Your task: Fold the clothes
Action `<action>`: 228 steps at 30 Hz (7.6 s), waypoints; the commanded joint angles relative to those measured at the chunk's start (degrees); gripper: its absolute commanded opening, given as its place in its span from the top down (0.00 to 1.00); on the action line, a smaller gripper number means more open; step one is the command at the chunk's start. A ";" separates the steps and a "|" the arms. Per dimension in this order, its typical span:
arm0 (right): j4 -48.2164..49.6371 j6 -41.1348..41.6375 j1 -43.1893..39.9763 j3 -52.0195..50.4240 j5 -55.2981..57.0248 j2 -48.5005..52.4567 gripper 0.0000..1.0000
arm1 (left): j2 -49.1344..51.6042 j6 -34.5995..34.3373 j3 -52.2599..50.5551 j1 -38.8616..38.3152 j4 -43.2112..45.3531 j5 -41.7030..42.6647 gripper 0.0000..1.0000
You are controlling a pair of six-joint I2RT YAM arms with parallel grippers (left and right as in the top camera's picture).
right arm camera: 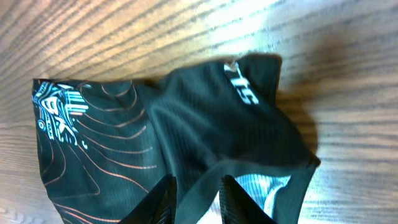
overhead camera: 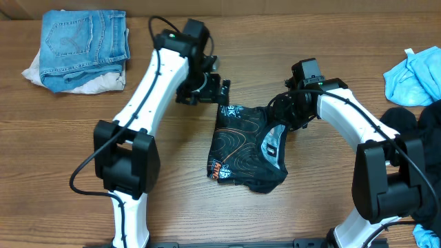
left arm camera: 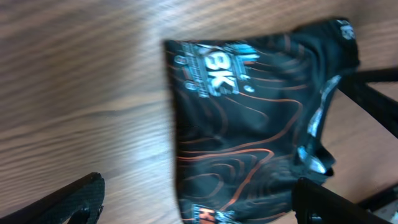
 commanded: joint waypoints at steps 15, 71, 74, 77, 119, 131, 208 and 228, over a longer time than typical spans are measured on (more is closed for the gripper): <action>3.50 -0.87 0.11 0.57 4.72 0.42 0.89 | 11.26 -3.32 -0.33 -4.70 5.95 1.70 0.16; -33.79 -0.07 -3.32 22.75 7.45 -5.55 0.91 | 11.02 -6.64 25.40 -4.24 -17.07 -14.40 0.69; -37.90 0.48 -3.19 22.69 7.48 -10.14 0.93 | 8.28 -7.87 25.66 -4.26 -19.28 -15.63 0.72; -41.00 1.11 -2.21 21.35 7.43 -15.34 0.96 | 5.07 -7.17 25.07 -5.03 -21.24 -13.77 0.84; -3.28 23.43 6.78 -30.51 -6.60 -28.96 0.96 | -0.07 -12.37 -22.10 -16.20 0.94 1.86 0.96; 7.91 27.71 6.34 -38.05 -11.85 -25.92 0.96 | -0.07 -11.69 -25.05 -16.06 2.89 2.14 0.96; -18.80 -5.86 -17.97 -12.76 -16.63 -23.10 0.00 | 2.86 9.25 -27.19 -0.83 20.94 13.55 0.12; -18.82 -5.88 -17.97 -12.76 -16.61 -23.08 0.00 | 6.82 5.42 -27.06 -1.33 25.83 15.30 0.96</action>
